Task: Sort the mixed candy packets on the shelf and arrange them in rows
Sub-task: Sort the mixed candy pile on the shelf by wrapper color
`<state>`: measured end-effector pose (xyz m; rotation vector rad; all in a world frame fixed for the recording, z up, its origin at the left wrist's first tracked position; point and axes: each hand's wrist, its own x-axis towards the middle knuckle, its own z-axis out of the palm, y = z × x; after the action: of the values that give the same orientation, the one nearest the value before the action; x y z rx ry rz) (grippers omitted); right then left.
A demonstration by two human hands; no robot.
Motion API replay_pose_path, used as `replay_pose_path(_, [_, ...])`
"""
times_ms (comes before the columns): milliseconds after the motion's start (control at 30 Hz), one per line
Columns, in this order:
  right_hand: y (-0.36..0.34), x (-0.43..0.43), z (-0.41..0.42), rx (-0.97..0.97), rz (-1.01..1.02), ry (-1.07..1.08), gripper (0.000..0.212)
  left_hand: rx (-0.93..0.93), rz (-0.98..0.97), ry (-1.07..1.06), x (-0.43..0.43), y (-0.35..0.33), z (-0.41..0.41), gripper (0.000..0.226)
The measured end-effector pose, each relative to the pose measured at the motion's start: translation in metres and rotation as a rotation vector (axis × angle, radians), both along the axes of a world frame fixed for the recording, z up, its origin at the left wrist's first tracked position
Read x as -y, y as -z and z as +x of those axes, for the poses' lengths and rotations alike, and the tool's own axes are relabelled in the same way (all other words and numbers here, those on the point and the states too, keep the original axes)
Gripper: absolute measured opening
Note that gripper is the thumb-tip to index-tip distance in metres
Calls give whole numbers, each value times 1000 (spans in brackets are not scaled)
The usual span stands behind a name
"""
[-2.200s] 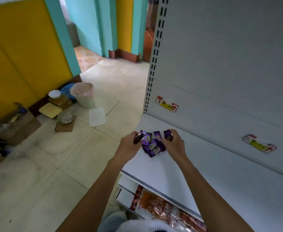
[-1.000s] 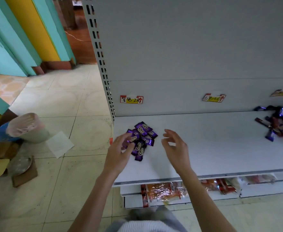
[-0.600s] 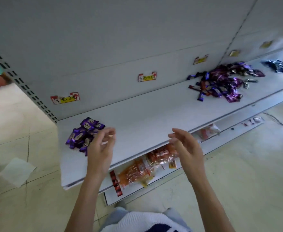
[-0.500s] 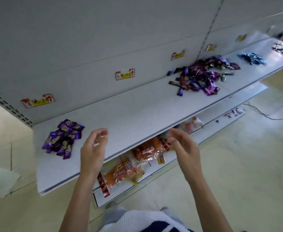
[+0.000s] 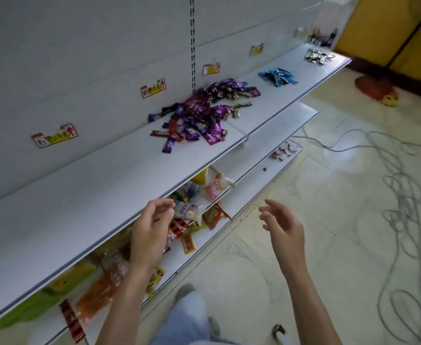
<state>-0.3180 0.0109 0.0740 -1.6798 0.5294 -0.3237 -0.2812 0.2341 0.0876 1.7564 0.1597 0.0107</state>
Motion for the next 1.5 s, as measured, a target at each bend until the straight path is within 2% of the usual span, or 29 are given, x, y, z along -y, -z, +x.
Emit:
replay_pose_path(233, [16, 60, 71, -17, 56, 32, 23, 4, 33, 50, 70, 9, 82, 17])
replay_pose_path(600, [-4, 153, 249, -9, 45, -97, 21, 27, -9, -84, 164, -3, 243, 17])
replay_pose_path(867, [-3, 177, 359, -14, 24, -367, 23, 14, 20, -349, 183, 11, 293, 12])
replay_pose_path(1000, [9, 188, 408, -50, -40, -586, 23, -133, 156, -505, 205, 42, 299, 12])
replay_pose_path(1100, [21, 193, 439, -85, -106, -714, 24, -261, 307, -499, 224, 67, 297, 27])
replay_pose_path(1200, [35, 185, 462, -108, -206, -851, 27, -268, 438, -478, 236, 86, 297, 38])
replay_pose_path(1333, [54, 162, 476, -11, -396, -1025, 30, -212, 478, -558, 240, 96, 304, 31])
replay_pose_path(1500, [75, 140, 491, 2, -533, -1128, 50, -210, 507, -535, 242, 94, 319, 24])
